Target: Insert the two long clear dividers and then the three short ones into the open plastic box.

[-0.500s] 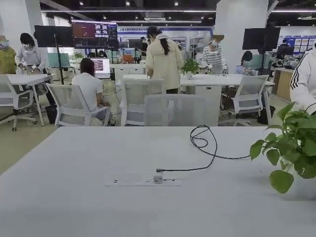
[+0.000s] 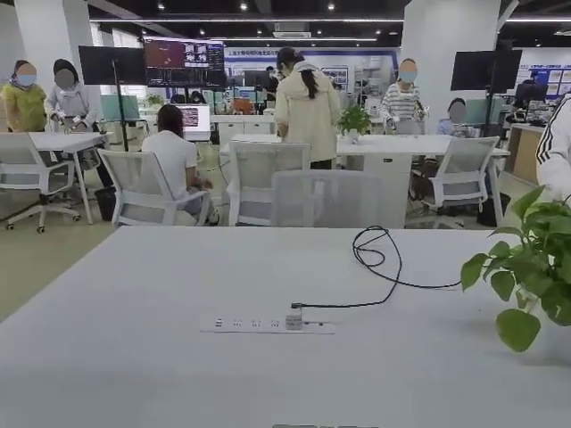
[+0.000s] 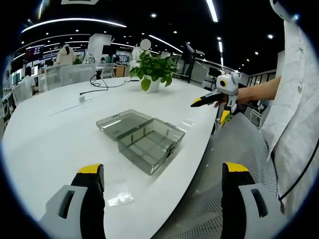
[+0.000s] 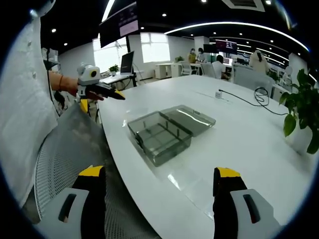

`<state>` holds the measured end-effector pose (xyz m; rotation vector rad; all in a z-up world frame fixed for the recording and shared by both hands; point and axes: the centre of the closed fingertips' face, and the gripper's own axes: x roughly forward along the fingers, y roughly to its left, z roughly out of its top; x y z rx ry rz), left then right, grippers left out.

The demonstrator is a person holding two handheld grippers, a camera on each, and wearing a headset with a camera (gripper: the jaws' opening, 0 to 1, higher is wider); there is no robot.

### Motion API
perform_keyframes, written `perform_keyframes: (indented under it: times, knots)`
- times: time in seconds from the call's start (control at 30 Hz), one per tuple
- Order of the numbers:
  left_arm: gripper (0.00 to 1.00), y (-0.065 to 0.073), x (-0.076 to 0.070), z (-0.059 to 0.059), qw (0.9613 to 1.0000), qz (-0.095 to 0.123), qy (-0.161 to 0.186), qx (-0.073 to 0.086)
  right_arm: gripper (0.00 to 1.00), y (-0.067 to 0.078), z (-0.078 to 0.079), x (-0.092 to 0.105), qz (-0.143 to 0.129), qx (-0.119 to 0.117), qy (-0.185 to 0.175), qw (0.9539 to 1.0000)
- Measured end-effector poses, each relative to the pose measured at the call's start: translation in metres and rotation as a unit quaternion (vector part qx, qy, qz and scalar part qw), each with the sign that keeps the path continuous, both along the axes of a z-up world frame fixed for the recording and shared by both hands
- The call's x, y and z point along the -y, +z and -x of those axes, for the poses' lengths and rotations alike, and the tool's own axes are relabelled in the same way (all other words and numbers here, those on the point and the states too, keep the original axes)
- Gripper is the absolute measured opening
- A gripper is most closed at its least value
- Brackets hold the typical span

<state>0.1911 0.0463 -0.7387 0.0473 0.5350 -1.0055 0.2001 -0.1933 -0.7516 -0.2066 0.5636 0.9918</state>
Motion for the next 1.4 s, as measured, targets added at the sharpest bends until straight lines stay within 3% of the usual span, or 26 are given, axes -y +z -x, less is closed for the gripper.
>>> perform_keyframes:
  times: [1.2, 1.4]
  knots:
    - [1.0, -0.006, 0.002, -0.001, 0.9998, -0.003, -0.013, -0.012, 0.89, -0.001, -0.002, 0.001, 0.007, -0.007, 0.0, 1.0]
    - [1.0, -0.006, -0.009, -0.013, 0.9999, -0.007, 0.003, -0.012, 0.89, -0.002, -0.003, 0.001, 0.004, -0.01, -0.004, 0.9999]
